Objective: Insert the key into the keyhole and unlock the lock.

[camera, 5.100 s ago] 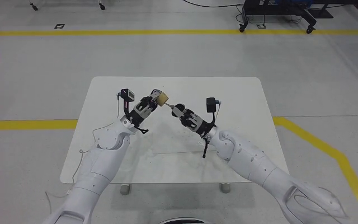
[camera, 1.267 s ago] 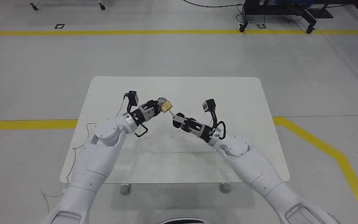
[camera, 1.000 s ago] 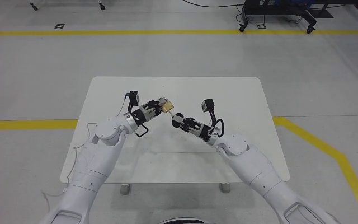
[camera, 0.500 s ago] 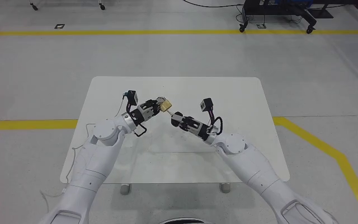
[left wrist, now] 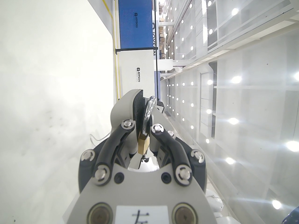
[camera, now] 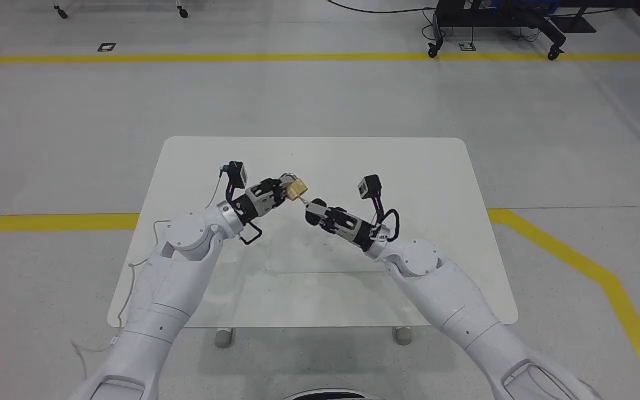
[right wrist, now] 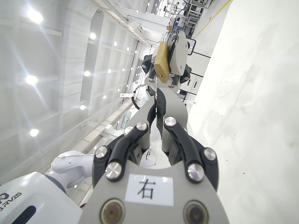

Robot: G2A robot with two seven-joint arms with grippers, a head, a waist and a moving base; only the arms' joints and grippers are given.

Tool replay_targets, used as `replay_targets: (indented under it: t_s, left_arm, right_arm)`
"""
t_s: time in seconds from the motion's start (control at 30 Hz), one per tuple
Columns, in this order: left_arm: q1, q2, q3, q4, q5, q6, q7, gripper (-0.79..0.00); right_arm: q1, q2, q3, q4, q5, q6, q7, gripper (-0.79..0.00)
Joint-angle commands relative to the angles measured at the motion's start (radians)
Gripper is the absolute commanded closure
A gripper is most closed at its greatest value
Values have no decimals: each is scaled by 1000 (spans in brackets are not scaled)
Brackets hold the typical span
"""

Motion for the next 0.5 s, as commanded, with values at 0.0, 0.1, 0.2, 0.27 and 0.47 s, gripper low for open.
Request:
replay_targets:
  t_s: [0.0,0.1,0.2,0.27,0.47]
  left_arm:
    - [0,0,0,1,-4,-1,-3,0]
    - [1,1,-4,3,-7,-5,-5,0]
    - [0,1,-8,5,-12,-7,-4,0]
    - [-2,1,-10,5,-16,-9,-4,0]
    - [-5,1,-8,4,-19,-11,-7,0]
  right_arm:
    - [2,-2,-1,4,-2,4,-3,0]
    - [4,-5,0,9,-1,4,-8,0]
    - [1,-7,4,7,0,-4,-4,0]
    - [-1,-7,7,5,-1,-3,-2,0]
    - [-3,-9,16,3,-1,-1,2,0]
